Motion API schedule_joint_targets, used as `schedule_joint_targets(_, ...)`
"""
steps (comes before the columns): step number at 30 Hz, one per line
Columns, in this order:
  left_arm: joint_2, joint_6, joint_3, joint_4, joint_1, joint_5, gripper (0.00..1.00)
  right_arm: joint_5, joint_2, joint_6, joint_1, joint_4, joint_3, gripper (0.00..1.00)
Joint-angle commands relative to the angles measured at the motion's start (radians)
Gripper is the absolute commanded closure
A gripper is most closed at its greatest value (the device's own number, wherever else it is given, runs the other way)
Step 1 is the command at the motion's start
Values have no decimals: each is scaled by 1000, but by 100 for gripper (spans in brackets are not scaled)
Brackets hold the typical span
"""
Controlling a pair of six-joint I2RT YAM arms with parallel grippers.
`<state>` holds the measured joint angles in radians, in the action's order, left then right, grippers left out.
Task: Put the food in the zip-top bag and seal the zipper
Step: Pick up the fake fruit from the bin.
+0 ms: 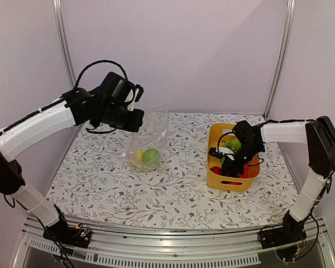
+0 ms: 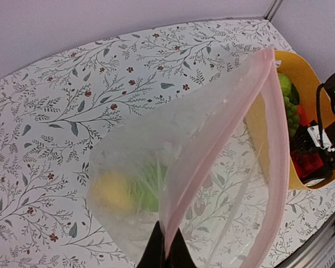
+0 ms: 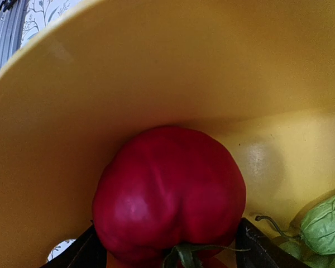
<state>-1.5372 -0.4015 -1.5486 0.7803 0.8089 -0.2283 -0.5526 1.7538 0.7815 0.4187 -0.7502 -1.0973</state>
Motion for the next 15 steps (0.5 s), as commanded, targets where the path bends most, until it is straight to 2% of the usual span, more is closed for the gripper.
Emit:
schedule_joint_targets(1, 23, -10, 20, -9, -10, 8, 100, -17, 31, -4, 8, 14, -5, 29)
schedule_joint_targets(4, 22, -11, 19, -9, -9, 11, 100, -23, 19, -15, 8, 2, -21, 43)
schedule_joint_targets(6, 23, -13, 20, -13, -10, 14, 100, -8, -6, -20, 6, 2, -23, 47)
schedule_joint_targets(15, 17, -13, 22, -41, -10, 25, 100, -23, -150, -62, -13, -40, -32, 53)
